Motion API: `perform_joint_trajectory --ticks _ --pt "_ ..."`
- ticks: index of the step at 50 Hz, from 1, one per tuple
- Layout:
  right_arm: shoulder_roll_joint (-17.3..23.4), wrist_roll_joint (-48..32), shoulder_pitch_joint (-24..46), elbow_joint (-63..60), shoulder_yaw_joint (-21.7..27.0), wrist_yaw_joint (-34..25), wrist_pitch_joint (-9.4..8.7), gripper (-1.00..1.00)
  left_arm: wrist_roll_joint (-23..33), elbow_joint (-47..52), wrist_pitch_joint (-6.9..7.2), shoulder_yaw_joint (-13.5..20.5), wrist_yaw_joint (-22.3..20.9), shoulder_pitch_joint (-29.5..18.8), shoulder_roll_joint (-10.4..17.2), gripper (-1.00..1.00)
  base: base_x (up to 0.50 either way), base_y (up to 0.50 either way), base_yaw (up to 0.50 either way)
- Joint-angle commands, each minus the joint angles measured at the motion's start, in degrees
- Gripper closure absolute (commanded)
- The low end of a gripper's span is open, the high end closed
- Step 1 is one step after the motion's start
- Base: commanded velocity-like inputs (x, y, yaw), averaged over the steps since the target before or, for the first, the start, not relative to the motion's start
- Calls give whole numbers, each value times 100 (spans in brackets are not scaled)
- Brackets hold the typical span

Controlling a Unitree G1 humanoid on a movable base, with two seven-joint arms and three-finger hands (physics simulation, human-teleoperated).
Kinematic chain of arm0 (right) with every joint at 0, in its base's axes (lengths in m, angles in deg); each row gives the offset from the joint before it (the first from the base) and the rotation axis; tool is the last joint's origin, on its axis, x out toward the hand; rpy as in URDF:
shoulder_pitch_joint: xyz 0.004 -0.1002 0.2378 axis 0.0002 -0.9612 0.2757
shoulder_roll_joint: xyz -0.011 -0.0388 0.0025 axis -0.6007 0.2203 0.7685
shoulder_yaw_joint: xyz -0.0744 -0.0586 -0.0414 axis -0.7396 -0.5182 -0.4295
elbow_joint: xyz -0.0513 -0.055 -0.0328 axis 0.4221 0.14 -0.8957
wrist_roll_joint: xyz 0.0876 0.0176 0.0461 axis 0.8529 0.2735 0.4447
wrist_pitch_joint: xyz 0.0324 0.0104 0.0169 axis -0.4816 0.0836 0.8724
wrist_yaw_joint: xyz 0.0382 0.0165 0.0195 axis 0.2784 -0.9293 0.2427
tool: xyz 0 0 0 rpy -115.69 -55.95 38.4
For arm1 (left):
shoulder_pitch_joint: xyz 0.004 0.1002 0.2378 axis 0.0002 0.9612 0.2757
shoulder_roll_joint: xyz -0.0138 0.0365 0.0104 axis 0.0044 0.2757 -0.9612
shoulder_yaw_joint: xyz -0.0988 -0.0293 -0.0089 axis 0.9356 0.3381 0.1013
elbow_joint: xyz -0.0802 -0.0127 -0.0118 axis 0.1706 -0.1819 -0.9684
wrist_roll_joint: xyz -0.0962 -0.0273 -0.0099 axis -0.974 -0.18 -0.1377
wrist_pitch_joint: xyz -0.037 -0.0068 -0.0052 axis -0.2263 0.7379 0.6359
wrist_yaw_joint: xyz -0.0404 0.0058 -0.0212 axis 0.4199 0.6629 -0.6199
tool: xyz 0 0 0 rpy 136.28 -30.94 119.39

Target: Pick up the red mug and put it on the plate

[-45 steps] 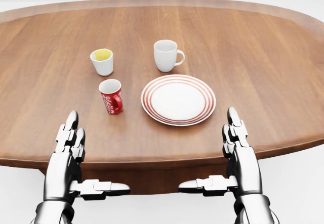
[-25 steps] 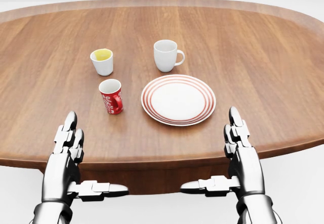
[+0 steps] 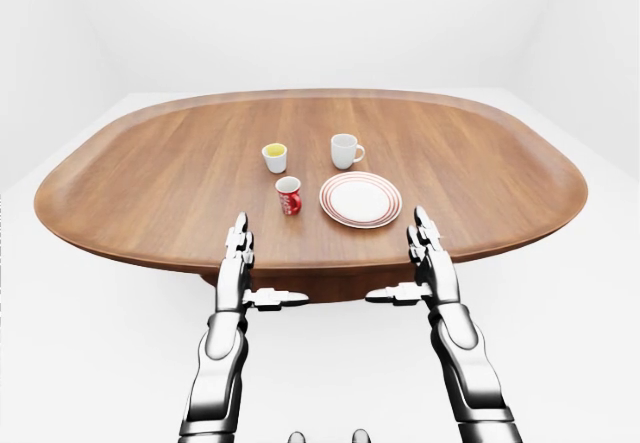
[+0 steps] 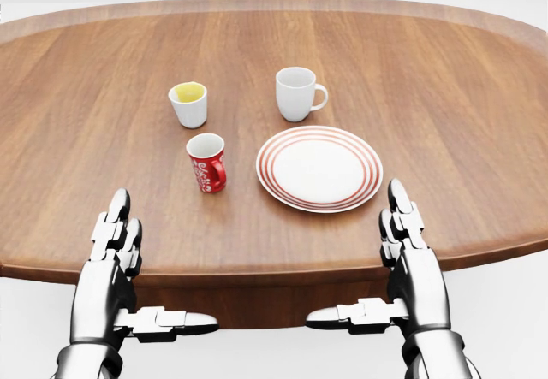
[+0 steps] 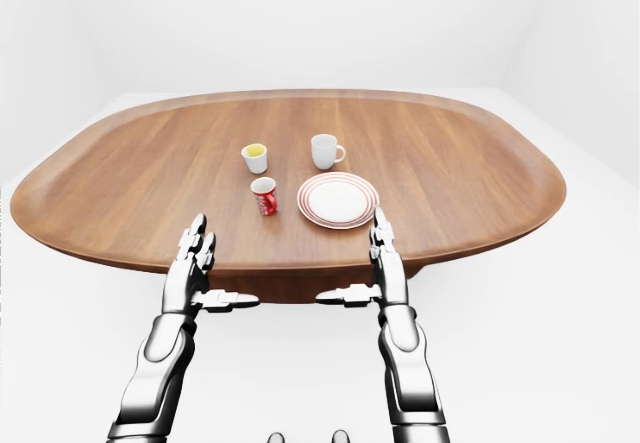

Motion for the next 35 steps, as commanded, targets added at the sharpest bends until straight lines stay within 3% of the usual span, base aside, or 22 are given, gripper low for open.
perform_joint_trajectory --ticks 1,26,29,32,35 --pt "-12 10 8 -52 -13 -15 -37 -100 -12 34 20 8 0 13 4 -100 0 25 0" --pt "28 83 175 80 51 -32 -139 -100 -16 -90 31 -10 2 -93 -4 -100 0 22 0" --pt "65 80 281 151 98 -28 -212 -100 -67 -113 147 10 -24 -200 8 -100 0 0 0" --pt "140 70 482 157 165 -52 -424 -100 -175 78 523 68 -65 -413 53 -100 0 0 0" --pt "216 56 665 107 230 -101 -424 -100 -251 446 523 143 -56 -622 109 -100 0 0 0"
